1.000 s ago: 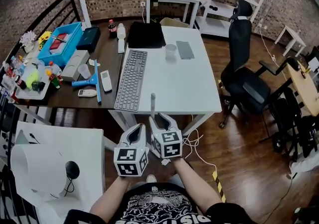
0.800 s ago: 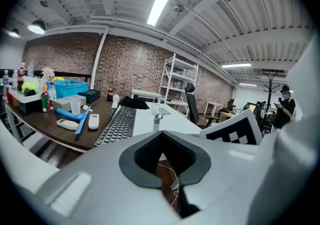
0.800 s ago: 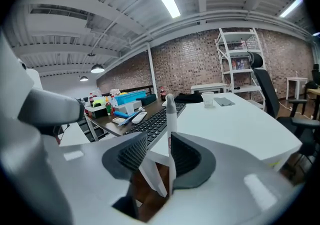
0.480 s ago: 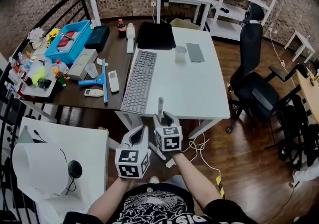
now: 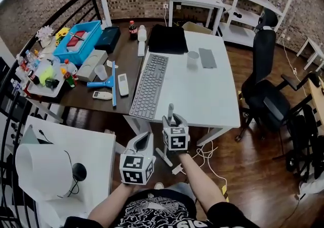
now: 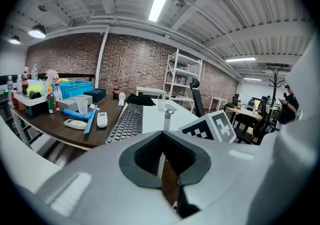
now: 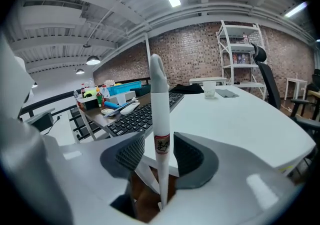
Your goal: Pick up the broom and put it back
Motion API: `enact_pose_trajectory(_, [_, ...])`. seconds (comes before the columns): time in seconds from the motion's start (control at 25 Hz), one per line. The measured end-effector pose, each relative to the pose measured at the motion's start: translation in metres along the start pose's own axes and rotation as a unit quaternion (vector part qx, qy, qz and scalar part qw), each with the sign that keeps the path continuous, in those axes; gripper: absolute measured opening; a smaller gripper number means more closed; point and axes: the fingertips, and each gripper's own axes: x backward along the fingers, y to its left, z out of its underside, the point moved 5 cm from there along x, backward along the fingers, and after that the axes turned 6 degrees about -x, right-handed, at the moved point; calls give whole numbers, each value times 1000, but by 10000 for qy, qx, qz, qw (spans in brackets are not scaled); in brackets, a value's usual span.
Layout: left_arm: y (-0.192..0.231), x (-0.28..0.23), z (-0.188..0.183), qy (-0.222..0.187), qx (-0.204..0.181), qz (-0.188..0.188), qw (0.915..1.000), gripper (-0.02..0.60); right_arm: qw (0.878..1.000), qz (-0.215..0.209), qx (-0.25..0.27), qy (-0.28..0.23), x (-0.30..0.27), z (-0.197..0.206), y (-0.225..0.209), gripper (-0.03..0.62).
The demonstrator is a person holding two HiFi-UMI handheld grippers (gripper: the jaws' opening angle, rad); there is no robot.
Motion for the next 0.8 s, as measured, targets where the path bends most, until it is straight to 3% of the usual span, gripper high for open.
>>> enact_pose_trajectory(0.24, [10, 1, 2, 46, 39, -165, 9998, 6, 9999, 63, 23, 125, -13, 2, -2, 146])
enact_pose_trajectory(0.32, [12, 1, 2, 55, 54, -194, 9998, 6, 9998, 105, 83, 112, -14, 2, -3, 99])
enact_pose_trajectory(0.8, [12, 6, 4, -14, 137, -291, 9995, 6, 9998, 5, 146, 103, 2, 7, 2, 98])
